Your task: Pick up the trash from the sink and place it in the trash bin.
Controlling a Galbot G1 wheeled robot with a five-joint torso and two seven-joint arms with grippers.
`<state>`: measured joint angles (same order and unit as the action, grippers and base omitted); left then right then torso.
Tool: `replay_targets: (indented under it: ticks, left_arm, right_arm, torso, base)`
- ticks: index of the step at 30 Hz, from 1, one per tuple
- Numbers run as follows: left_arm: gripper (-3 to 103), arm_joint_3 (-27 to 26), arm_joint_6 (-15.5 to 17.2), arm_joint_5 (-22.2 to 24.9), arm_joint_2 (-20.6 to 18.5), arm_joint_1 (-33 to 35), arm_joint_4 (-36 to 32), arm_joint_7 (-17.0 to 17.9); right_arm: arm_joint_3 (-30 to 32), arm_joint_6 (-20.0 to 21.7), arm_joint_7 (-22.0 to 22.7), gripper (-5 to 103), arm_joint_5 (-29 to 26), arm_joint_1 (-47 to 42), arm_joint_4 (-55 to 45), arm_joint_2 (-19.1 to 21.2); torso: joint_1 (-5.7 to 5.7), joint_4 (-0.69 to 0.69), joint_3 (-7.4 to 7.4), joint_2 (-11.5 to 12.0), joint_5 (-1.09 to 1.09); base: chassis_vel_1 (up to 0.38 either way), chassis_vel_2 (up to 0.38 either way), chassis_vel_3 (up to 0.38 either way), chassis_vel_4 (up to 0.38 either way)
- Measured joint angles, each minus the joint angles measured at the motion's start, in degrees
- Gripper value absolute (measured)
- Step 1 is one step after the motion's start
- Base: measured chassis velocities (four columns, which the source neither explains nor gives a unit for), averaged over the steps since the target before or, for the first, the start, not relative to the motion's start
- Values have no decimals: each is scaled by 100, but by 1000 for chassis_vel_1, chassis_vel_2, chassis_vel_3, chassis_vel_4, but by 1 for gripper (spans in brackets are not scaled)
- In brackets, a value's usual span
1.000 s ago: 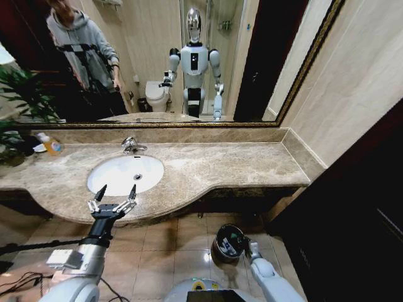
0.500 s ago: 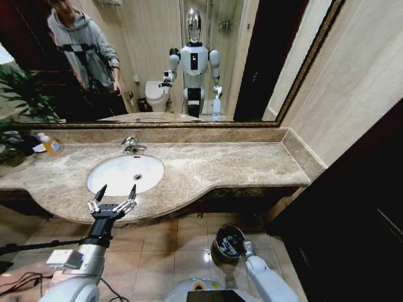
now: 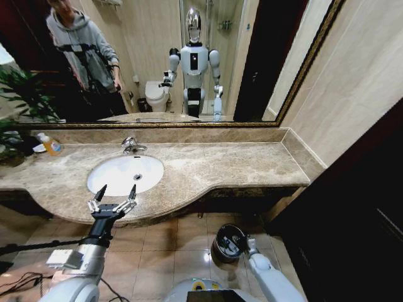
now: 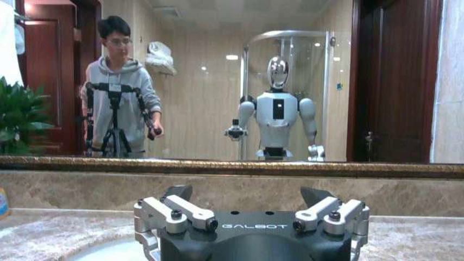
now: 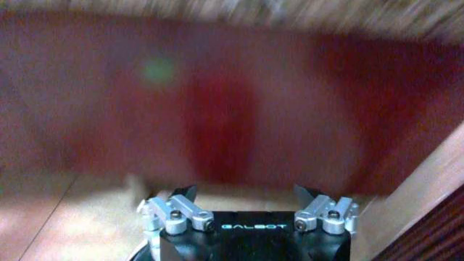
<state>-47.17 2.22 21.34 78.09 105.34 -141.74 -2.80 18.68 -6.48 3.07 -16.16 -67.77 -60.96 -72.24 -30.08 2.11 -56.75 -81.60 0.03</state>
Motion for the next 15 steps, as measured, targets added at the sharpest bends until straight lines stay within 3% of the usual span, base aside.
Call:
replay_targets:
  ticks: [2, 5, 6, 9, 15]
  left_arm:
    - [100, -1, 0, 0, 0, 0, 1, 0]
    - [100, 0, 0, 0, 0, 0, 0, 0]
    - [100, 0, 0, 0, 0, 0, 0, 0]
    - [100, 0, 0, 0, 0, 0, 0, 0]
    - [100, -1, 0, 0, 0, 1, 0, 1]
  right_arm:
    - [282, 88, 33, 92, 37, -215, -435, 50]
    - [1113, 724, 95, 100, -2, -872, -1923, 76]
    - [1113, 724, 95, 100, -2, -872, -1923, 76]
    - [1654, 1138, 91, 100, -93, -1334, -3153, 86]
    - [2205, 1395, 103, 100, -348, -1856, -4587, 55]
  torso:
    - [0, 0, 0, 0, -3]
    - [0, -3, 0, 0, -2]
    - [0, -3, 0, 0, -2]
    - [1, -1, 1, 0, -5]
    - [1, -1, 0, -1, -4]
  base:
    - [0, 0, 0, 0]
    - [0, 0, 0, 0]
    - [0, 0, 0, 0]
    - [0, 0, 0, 0]
    - [0, 0, 0, 0]
